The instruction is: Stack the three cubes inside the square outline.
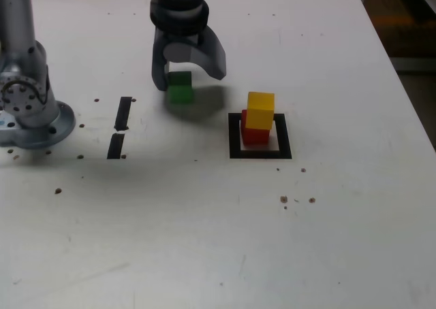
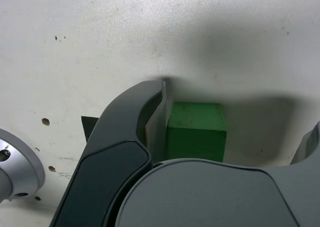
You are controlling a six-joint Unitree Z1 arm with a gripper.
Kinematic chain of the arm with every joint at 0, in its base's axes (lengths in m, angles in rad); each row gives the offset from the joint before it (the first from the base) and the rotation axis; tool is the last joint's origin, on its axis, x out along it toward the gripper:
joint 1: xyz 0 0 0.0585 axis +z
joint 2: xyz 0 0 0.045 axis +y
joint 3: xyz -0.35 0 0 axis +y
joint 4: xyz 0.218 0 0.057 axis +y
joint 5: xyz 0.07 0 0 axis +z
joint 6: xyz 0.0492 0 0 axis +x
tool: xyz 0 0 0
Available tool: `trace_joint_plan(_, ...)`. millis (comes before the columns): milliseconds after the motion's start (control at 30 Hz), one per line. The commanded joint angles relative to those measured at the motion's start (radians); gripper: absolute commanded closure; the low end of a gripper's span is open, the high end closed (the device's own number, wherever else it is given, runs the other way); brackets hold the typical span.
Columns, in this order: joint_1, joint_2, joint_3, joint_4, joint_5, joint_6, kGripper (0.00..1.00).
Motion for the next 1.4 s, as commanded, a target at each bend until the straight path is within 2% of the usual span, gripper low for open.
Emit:
trace_joint_plan(0,0.010,0.016,0.002,-0.010,-0.004,0.008,0.02)
trace_joint_plan(200,0.030,0.044,0.004,-0.017,-0.020,0.024,0.13)
trace_joint_plan(300,0.040,0.049,0.008,-0.019,-0.026,0.028,0.27)
trace_joint_plan(500,0.051,0.051,0.008,-0.024,-0.034,0.029,0.64)
trace_joint_plan(667,0.051,0.048,0.008,-0.021,-0.060,0.038,0.80)
trace_joint_plan(867,0.051,0.036,0.007,-0.005,-0.068,0.044,0.86)
trace_joint_plan(1033,0.044,0.006,-0.018,0.057,-0.072,0.045,0.86)
trace_joint_plan(1167,0.024,-0.030,-0.080,0.164,-0.064,0.038,0.86)
trace_joint_plan(1367,-0.033,-0.065,-0.261,0.388,-0.055,0.005,0.86)
